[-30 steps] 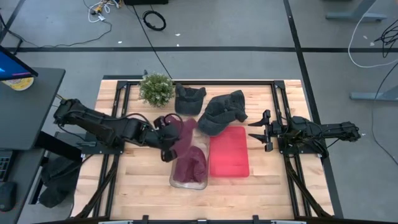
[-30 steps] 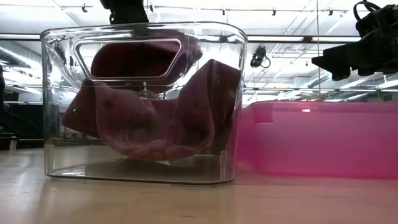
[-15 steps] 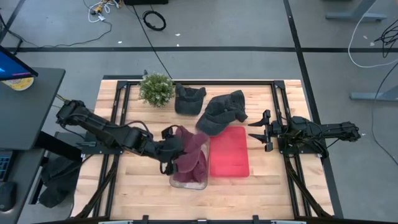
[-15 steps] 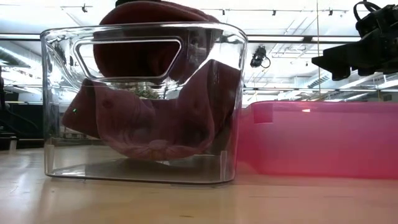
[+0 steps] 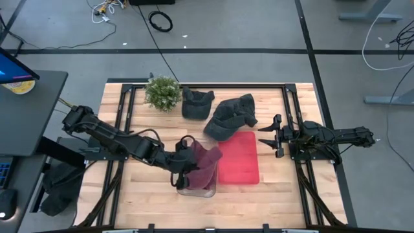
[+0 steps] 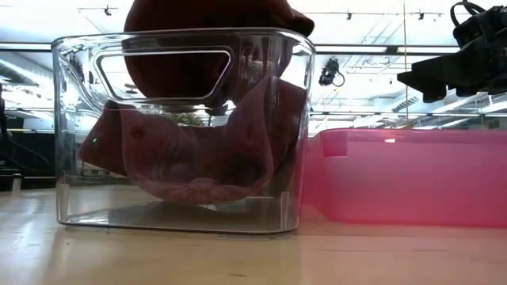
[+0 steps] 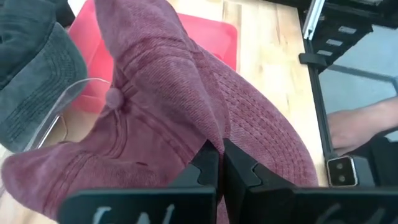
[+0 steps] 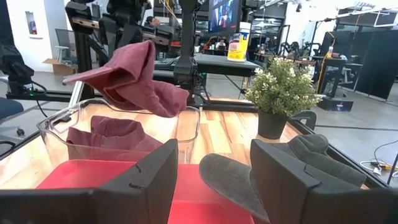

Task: Pick & Place hat
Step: Put the red cap into the transparent bin

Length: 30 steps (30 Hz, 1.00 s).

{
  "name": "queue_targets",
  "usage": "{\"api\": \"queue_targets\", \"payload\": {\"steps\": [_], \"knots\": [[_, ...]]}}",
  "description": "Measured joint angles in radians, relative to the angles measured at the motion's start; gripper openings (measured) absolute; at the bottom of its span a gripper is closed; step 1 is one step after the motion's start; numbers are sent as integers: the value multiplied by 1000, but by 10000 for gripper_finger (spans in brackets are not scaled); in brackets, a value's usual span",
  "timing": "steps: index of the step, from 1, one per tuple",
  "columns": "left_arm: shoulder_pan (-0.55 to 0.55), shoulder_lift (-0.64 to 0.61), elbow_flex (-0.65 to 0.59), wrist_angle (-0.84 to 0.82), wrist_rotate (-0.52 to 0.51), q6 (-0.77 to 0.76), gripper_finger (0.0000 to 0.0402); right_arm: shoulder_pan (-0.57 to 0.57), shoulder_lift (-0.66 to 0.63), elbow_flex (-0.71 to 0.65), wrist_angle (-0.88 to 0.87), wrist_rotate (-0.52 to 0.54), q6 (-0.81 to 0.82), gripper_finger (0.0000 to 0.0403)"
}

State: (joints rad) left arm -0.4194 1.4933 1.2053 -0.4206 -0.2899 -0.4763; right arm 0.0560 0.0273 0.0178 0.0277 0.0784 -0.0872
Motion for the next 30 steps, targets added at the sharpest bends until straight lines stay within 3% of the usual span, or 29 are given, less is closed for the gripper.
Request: {"api": "queue_targets", "payload": {"steps": [13, 22, 30], "knots": [[6, 27, -2, -121, -44, -142, 5, 0, 0, 0, 0, 0, 0, 205], [64, 113, 0, -78, 51, -162, 5, 0, 0, 0, 0, 0, 0, 205], [116, 127, 0, -180, 66, -247, 5, 0, 0, 0, 0, 0, 0, 205]]}}
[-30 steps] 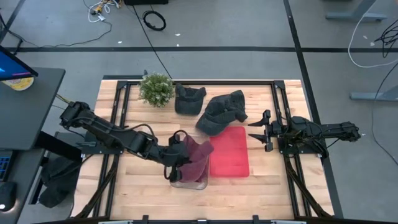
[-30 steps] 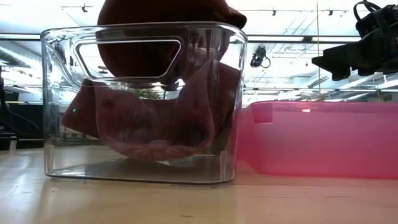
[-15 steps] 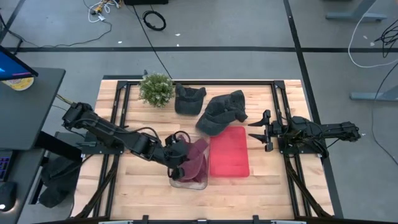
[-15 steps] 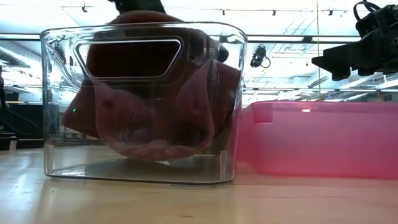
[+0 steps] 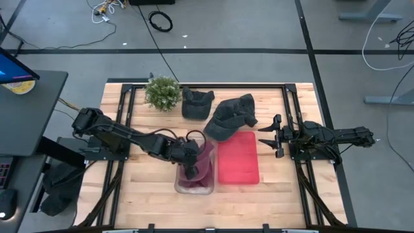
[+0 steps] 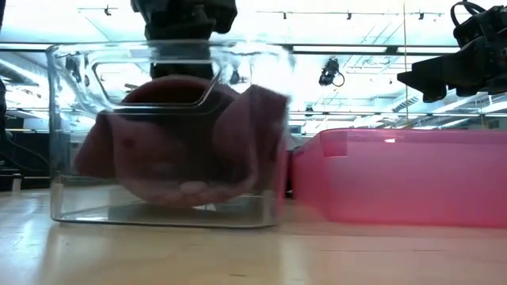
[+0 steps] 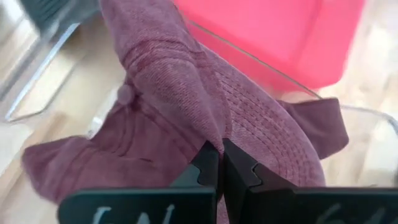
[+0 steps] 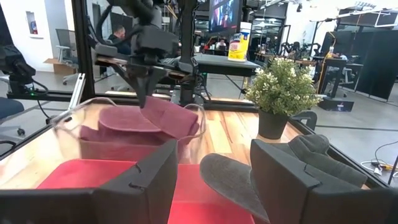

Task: Pick & Place hat
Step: Put the red cap into the transparent bin

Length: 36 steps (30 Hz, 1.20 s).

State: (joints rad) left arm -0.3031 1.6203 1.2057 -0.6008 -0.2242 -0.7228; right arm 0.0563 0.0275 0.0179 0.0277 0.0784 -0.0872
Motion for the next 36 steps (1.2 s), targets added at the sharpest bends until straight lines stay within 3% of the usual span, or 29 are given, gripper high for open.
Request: {"api": "queue_targets", "payload": {"steps": [19, 29, 36], "knots": [[-2, 14, -2, -91, 1, 12, 5, 0, 0, 0, 1, 0, 0, 205], [27, 114, 1, -100, 131, 59, 5, 0, 0, 0, 1, 0, 0, 205], [58, 124, 0, -89, 143, 63, 6, 0, 0, 0, 1, 0, 0, 205]]}}
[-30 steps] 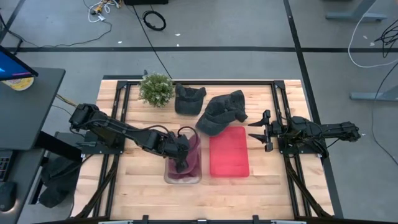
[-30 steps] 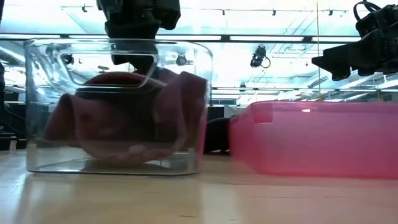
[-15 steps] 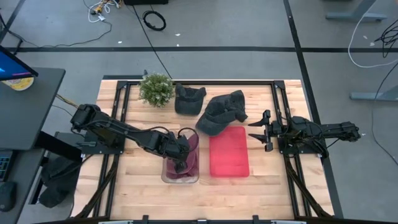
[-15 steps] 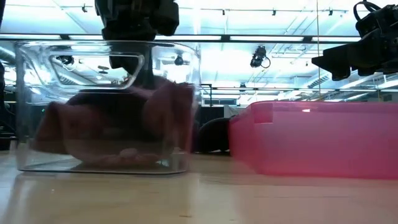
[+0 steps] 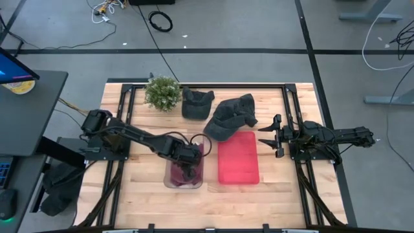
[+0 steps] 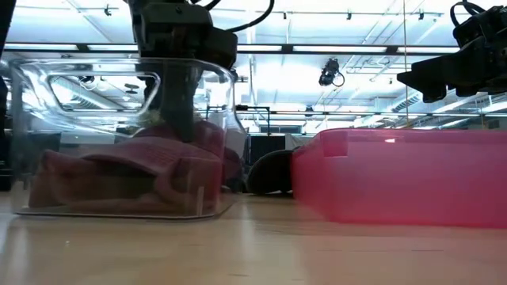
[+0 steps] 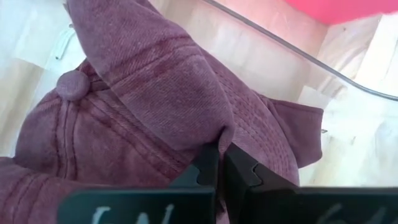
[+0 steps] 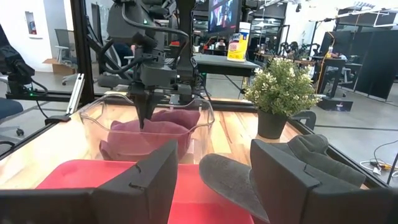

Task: Pick & Place hat
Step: Put the red cap into the transparent bin

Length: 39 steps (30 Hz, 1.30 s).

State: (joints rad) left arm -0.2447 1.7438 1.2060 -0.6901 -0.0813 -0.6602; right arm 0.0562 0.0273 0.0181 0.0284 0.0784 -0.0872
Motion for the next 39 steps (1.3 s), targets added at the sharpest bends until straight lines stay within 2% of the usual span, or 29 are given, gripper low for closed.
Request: {"api": "queue_targets", "payload": {"steps": [27, 39], "knots": [[1, 4, -3, -1, -6, -3, 108, 0, 0, 0, 0, 0, 0, 205], [13, -42, -5, -18, 142, -2, 115, 0, 0, 0, 0, 0, 0, 205]]}}
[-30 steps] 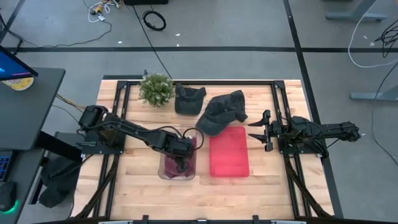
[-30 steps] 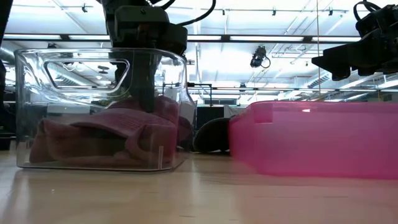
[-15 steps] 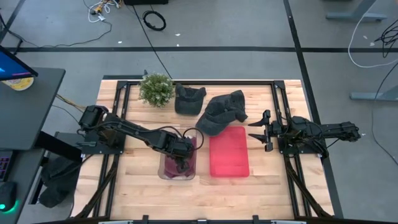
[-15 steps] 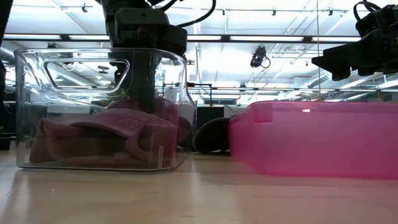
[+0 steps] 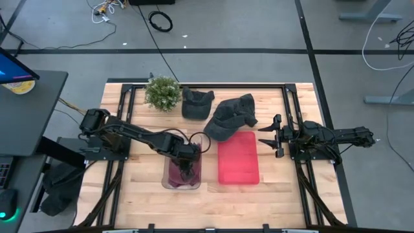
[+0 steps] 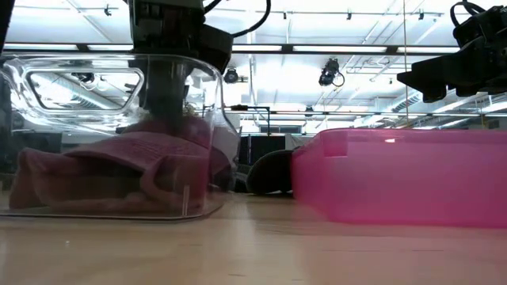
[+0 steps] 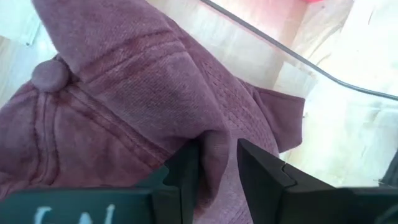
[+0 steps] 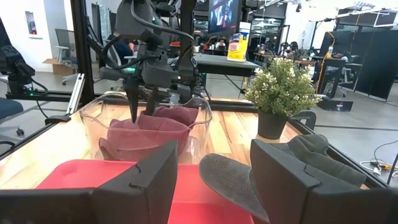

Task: Pick & Place hat
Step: Put the red cap into the transparent bin

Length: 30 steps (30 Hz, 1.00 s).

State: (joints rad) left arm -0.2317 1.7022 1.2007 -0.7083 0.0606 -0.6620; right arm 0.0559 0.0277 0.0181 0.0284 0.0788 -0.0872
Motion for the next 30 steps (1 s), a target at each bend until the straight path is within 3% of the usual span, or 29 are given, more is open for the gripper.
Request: {"api": "queue_targets", "payload": {"steps": [8, 16, 24, 30], "knots": [[37, -12, 1, -4, 62, 0, 115, 0, 0, 0, 0, 0, 0, 205], [122, -14, 2, 14, 357, -7, 115, 0, 0, 0, 0, 0, 0, 205], [178, -18, 3, 61, 364, 33, 115, 0, 0, 0, 0, 0, 0, 205], [191, -61, 4, 71, 307, 46, 115, 0, 0, 0, 0, 0, 0, 205]]}}
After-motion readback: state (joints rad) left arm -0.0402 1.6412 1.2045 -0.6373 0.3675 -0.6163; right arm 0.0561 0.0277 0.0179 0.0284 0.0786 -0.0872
